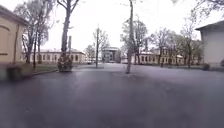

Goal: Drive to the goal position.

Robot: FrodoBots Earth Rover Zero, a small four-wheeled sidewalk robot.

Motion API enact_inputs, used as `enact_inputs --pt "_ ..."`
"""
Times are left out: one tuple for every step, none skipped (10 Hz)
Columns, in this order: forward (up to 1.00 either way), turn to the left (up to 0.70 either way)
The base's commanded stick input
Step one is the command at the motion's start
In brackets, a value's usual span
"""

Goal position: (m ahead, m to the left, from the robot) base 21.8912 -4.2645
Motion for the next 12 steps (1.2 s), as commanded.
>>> enact_inputs --pt "0.85 0.34" --pt "0.85 0.02" --pt "0.85 0.0" --pt "0.85 0.0" --pt "0.85 0.0" --pt "0.85 0.0" --pt "0.85 0.0" --pt "0.85 0.0" --pt "0.85 0.0" --pt "0.85 0.0" --pt "0.85 0.0" --pt "0.85 0.0"
